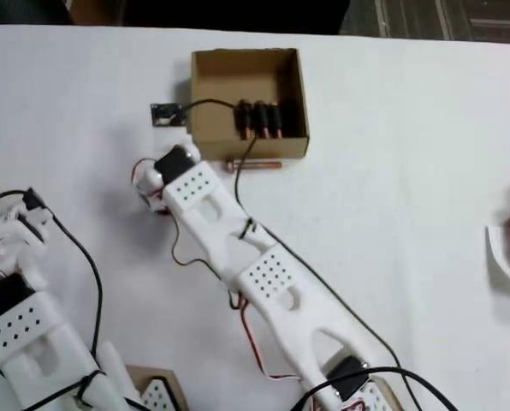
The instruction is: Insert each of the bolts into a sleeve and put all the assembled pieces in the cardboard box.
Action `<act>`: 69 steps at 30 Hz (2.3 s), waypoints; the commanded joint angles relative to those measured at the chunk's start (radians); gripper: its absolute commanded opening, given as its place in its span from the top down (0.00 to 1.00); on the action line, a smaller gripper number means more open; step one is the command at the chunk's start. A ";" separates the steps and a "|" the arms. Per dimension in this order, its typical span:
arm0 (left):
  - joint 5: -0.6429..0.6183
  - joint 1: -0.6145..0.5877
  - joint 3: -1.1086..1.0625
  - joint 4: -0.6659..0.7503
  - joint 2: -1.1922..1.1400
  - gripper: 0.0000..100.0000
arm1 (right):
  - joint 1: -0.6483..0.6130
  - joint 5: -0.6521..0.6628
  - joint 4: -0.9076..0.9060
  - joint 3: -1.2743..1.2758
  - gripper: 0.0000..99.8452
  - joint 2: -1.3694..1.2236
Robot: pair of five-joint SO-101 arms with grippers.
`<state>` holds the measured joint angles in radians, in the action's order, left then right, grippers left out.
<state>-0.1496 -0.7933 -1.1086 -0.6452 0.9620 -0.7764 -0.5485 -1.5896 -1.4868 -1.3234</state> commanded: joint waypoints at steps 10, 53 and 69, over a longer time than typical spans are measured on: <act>-0.006 0.012 0.044 0.002 0.023 0.72 | 0.051 0.253 -0.124 -0.181 0.98 0.045; -0.006 0.331 0.045 -0.077 0.015 0.72 | 0.234 0.025 -0.174 -0.184 0.98 0.676; -0.011 0.336 0.045 -0.077 0.015 0.72 | 0.268 0.092 -0.174 0.244 0.98 1.043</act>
<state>-0.1496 -0.4710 -1.1086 -0.7234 0.9620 -0.5401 -0.4473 -1.7492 -1.2950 -0.4166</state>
